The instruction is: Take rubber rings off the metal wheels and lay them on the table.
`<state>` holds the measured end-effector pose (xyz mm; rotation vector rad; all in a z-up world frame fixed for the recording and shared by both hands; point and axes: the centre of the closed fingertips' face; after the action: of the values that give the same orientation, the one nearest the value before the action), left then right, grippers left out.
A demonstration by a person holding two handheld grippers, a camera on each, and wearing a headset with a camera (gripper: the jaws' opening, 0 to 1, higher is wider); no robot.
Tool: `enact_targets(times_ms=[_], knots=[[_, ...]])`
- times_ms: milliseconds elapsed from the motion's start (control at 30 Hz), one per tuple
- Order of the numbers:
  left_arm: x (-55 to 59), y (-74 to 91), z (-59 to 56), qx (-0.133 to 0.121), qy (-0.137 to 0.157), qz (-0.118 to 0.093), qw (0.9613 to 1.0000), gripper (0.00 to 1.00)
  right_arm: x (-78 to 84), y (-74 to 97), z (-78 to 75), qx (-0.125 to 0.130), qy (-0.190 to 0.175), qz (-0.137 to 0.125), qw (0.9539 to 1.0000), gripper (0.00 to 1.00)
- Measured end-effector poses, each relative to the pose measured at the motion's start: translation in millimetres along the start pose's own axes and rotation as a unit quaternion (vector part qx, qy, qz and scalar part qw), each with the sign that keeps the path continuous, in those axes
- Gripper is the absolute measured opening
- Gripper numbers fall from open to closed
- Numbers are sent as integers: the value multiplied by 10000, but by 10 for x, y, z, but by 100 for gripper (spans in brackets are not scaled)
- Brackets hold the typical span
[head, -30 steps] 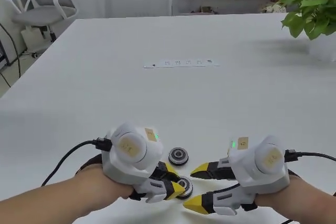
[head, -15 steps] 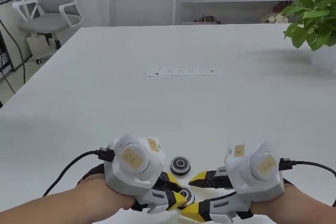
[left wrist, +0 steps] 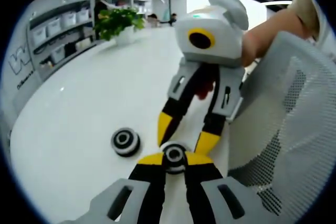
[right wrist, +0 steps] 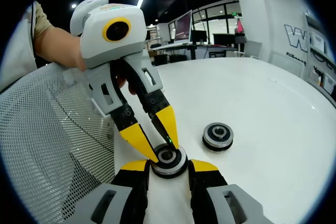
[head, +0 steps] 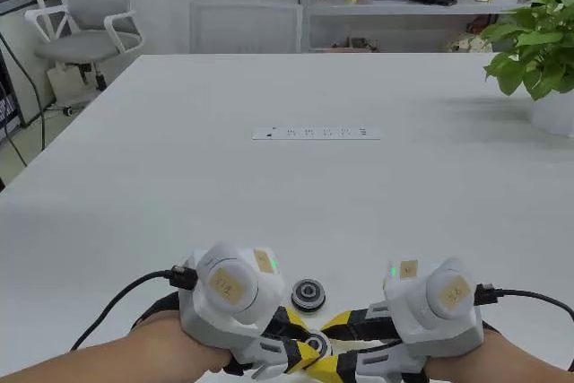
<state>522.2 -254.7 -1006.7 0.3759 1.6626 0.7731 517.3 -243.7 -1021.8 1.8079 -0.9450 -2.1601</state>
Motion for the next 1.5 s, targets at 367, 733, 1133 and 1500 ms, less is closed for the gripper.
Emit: enact_targets(times_ms=[367, 733, 1133, 1500], knots=[[3, -1, 0, -18, -24, 0, 10000, 13, -15, 49, 8, 14, -259, -94, 9996, 25], [1, -3, -17, -15, -32, -17, 10000, 13, -5, 67, 7, 53, -332, -126, 9994, 25], [3, -4, -20, -20, -25, -15, 10000, 13, -31, 45, -7, 86, -268, -86, 9996, 29], [0, -6, -20, -24, -37, -16, 10000, 13, -15, 80, 0, 79, -345, -144, 9993, 26]])
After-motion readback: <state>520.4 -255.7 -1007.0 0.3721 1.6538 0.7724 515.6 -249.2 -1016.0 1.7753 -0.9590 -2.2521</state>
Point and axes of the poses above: the centre of the closed fingertips' face, and the gripper's own axes: y roughly backward along the fingers, z roughly to its left, x roughly out of its underside, and after that the axes turned 7 degrees about x, right-handed
